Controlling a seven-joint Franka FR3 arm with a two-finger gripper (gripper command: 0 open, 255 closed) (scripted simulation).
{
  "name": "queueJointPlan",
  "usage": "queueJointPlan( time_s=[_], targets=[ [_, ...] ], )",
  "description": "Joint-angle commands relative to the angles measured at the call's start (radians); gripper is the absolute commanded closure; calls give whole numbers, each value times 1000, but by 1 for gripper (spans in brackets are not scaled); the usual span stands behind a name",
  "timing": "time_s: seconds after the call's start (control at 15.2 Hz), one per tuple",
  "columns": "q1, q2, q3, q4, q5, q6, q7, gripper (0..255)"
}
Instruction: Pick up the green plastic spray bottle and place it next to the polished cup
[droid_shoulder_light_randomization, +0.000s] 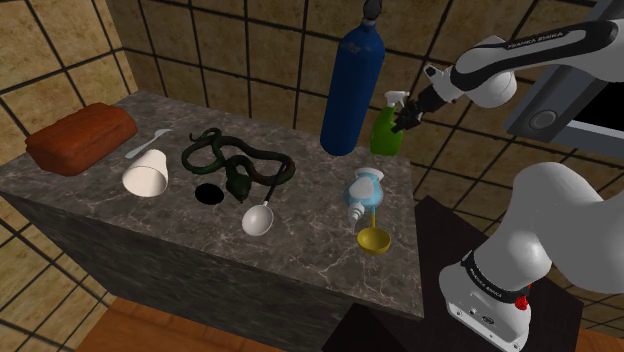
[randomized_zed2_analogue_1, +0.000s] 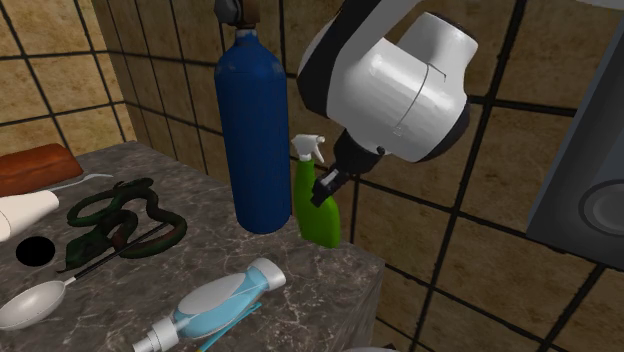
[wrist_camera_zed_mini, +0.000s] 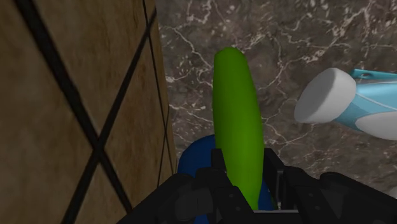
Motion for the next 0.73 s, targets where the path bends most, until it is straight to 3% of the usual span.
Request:
queueJointPlan(
  time_s=[0.0, 0.66],
  targets=[
    [-27, -10, 35, 12, -7, -29, 17, 255],
    [-130, -66, 176, 72, -36, -167, 92, 255]
  ],
)
